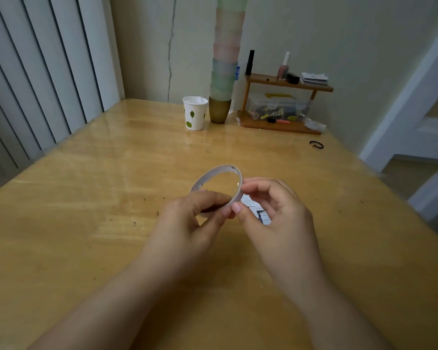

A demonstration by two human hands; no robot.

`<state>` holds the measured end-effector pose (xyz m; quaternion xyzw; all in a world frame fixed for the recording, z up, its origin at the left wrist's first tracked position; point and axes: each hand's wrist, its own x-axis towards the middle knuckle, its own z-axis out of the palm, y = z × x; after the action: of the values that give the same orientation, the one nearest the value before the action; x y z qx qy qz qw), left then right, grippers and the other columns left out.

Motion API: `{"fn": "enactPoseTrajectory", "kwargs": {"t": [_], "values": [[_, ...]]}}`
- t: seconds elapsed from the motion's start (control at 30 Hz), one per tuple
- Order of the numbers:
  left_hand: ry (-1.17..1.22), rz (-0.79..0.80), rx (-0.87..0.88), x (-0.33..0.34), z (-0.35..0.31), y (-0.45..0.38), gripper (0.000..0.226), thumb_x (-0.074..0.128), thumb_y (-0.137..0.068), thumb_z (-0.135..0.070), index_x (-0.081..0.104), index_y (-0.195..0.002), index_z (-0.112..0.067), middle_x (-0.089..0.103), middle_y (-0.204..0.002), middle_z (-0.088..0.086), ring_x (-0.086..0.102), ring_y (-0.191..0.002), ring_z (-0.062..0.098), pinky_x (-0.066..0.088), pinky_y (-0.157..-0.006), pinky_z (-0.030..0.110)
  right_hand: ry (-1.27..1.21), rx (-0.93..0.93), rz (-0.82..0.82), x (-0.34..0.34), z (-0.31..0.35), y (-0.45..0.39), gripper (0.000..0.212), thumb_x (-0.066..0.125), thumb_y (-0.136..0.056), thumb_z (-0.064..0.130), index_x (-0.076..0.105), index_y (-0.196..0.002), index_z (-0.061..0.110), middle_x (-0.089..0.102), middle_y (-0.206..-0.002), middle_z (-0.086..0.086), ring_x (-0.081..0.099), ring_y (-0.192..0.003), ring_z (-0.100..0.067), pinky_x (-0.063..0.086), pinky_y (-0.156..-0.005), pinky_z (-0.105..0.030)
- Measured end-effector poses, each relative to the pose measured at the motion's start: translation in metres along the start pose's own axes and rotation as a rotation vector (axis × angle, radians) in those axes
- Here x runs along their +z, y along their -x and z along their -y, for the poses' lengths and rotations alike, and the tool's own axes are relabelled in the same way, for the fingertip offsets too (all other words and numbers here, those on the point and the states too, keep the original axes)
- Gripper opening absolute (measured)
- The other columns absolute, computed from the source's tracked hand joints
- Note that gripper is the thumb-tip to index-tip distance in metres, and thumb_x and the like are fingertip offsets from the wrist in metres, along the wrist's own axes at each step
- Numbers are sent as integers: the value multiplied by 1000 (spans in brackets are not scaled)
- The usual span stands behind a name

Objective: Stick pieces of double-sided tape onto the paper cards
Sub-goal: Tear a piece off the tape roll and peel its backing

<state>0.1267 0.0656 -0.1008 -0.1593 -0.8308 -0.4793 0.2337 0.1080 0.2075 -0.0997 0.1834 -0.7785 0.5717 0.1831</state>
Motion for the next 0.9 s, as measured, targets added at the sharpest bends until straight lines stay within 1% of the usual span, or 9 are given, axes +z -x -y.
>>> {"fn": "enactPoseTrajectory", "kwargs": {"t": [0.07, 0.17, 0.23, 0.3, 0.4, 0.47, 0.7, 0.8, 0.9], "values": [[-75, -3, 58, 0, 2, 0, 12, 62, -85, -19, 73, -89, -18, 62, -70, -32, 62, -72, -7, 34, -95, 6, -59, 13, 22, -2, -1, -3, 18, 68, -73, 17, 64, -88, 25, 62, -101, 16, 62, -105, -11, 50, -93, -33], [-111, 2, 90, 1, 4, -1, 14, 61, -83, -18, 73, -88, -14, 67, -75, -22, 63, -73, -5, 32, -102, 10, -83, 44, 58, -4, -2, -4, 21, 74, -75, 7, 63, -79, 25, 60, -101, 16, 61, -105, -9, 50, -94, -32], [-89, -4, 88, 1, 4, -1, 14, 61, -83, -19, 73, -88, -15, 64, -71, -29, 62, -72, -7, 32, -100, 7, -82, 58, 67, -4, -2, -4, 29, 74, -76, 2, 61, -71, 27, 59, -101, 18, 60, -104, -8, 50, -92, -31], [-37, -9, 55, 1, 3, -1, 14, 61, -82, -21, 73, -88, -19, 61, -69, -34, 61, -72, -8, 33, -92, 3, -124, 64, 58, -4, -2, -3, 31, 74, -76, 0, 59, -78, 27, 61, -105, 14, 61, -105, -8, 49, -92, -25], [23, -8, 21, 0, 2, 0, 10, 63, -84, -21, 72, -88, -25, 63, -71, -27, 61, -71, -4, 39, -75, 3, -190, 106, 56, -3, -1, -2, 32, 74, -77, 2, 60, -93, 25, 63, -108, 4, 62, -104, -5, 48, -89, -17], [37, 0, 13, -1, 3, 0, 10, 64, -85, -19, 72, -89, -23, 64, -72, -25, 61, -73, -4, 40, -69, 3, -182, 74, 56, -3, -2, -3, 30, 73, -77, -1, 62, -92, 22, 62, -107, 4, 62, -104, -6, 47, -87, -14], [-25, 34, 69, -1, 4, -1, 14, 62, -83, -23, 73, -91, -20, 62, -70, -29, 61, -72, -6, 35, -86, 1, -178, 88, 120, -6, 0, -4, 26, 73, -77, -1, 64, -72, 22, 56, -102, 17, 62, -102, -5, 50, -92, -25], [26, 36, 35, -2, 3, 0, 11, 63, -84, -21, 72, -91, -22, 66, -75, -21, 62, -74, -2, 40, -75, 3, -224, 72, 81, -4, -1, -4, 27, 73, -76, -1, 60, -77, 23, 60, -107, 9, 62, -105, -10, 51, -94, -31], [41, 31, 26, -2, 2, -1, 13, 61, -83, -21, 72, -90, -21, 65, -74, -24, 62, -75, -5, 40, -70, 2, -266, 89, 79, -3, -1, -3, 31, 71, -78, -5, 60, -89, 22, 62, -110, -3, 63, -105, -12, 50, -96, -32]]}}
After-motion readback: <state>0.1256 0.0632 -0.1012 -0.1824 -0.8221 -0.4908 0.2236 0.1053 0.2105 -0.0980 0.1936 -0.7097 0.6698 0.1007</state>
